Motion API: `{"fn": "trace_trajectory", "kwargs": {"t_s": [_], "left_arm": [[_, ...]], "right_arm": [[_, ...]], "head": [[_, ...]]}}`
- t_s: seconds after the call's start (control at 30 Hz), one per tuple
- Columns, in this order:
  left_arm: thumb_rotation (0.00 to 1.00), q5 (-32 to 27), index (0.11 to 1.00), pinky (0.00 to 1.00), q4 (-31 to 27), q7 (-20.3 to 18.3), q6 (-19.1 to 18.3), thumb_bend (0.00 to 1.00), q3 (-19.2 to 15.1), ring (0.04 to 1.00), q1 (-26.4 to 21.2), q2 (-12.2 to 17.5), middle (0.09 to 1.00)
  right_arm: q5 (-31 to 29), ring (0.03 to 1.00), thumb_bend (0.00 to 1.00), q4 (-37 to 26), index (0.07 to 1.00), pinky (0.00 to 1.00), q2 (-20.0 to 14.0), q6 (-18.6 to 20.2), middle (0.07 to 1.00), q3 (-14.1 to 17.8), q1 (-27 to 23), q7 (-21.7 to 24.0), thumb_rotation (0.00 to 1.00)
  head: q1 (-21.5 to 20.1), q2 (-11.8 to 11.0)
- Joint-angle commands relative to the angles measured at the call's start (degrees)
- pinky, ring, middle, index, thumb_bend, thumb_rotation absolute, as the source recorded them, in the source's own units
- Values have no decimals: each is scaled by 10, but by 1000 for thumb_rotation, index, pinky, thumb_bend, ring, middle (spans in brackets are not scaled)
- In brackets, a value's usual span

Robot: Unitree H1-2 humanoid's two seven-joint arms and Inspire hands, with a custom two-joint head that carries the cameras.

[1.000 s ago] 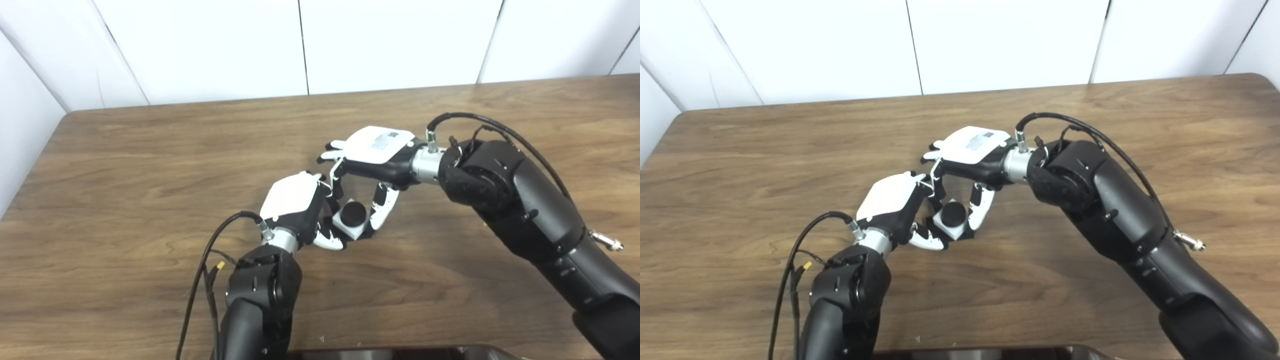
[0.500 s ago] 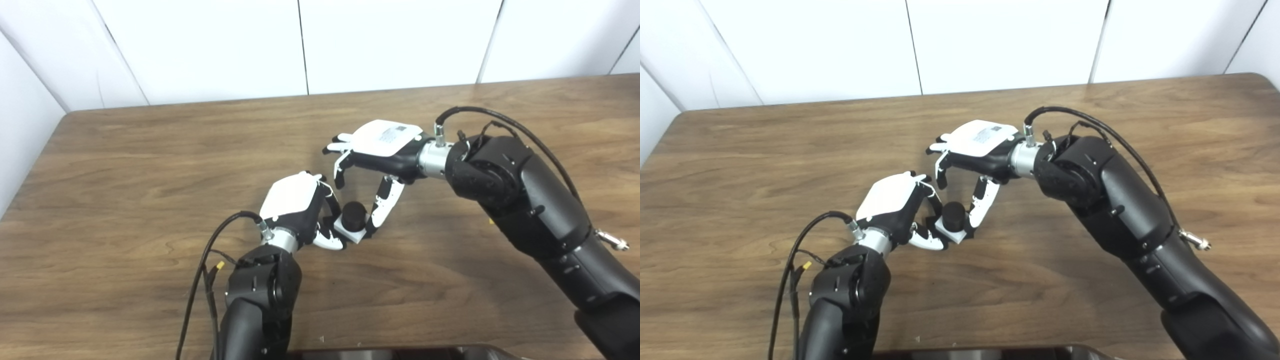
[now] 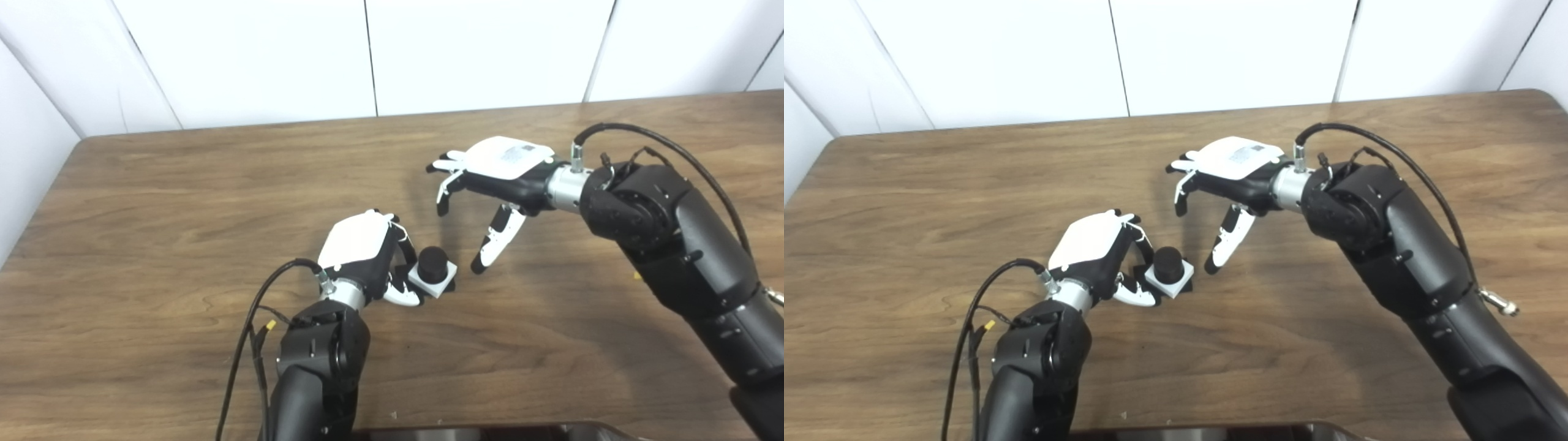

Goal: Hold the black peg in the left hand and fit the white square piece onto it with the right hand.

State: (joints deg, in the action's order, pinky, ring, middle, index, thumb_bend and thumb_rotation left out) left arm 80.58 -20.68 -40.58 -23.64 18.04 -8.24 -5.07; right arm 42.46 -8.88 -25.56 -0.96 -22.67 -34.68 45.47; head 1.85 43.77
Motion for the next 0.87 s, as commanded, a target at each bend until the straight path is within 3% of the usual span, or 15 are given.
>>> {"fn": "trace_trajectory", "kwargs": {"t_s": [0.0,0.1,0.83], "left_arm": [[113,10,577,1000,-17,0,4,808,-5,1000,-14,2,930],[157,10,608,1000,-22,-4,6,889,-5,1000,-14,3,928],[164,21,630,1000,-61,-23,12,957,-14,1000,-19,-9,941]], "right_arm": [[-6,1000,1000,-8,702,933,-9,0,979,13,-22,-14,408],[-10,1000,1000,-8,707,948,-12,1,980,15,-22,-14,410],[-20,1000,1000,-10,706,933,-16,13,979,25,-22,-15,408]], "head": [[0,-1],[-1,-1],[2,-3]]}}
